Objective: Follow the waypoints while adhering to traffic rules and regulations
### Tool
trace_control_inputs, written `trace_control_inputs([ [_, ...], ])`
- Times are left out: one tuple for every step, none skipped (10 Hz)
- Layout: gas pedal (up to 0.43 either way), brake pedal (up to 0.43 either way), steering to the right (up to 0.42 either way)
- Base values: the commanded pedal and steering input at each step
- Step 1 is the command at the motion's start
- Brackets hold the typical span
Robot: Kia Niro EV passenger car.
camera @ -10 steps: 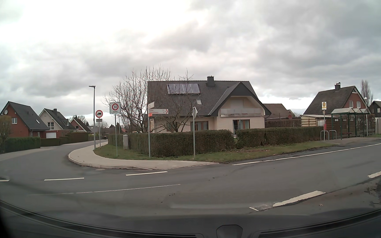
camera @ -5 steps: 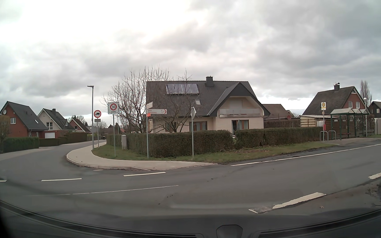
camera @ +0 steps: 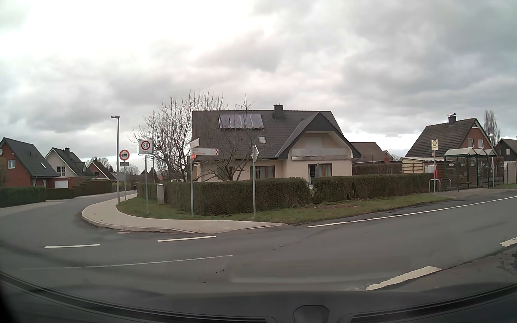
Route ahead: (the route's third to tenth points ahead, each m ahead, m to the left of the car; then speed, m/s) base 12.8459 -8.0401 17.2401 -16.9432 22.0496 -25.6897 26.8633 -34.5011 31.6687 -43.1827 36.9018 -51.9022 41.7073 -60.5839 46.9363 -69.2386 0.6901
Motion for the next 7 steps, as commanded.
trace_control_inputs([
  [0.000,0.159,0.391],
  [0.000,0.177,0.396],
  [0.000,0.183,0.398],
  [0.000,0.189,0.400],
  [0.000,0.195,0.401],
  [0.000,0.195,0.404],
  [0.000,0.189,0.405],
])
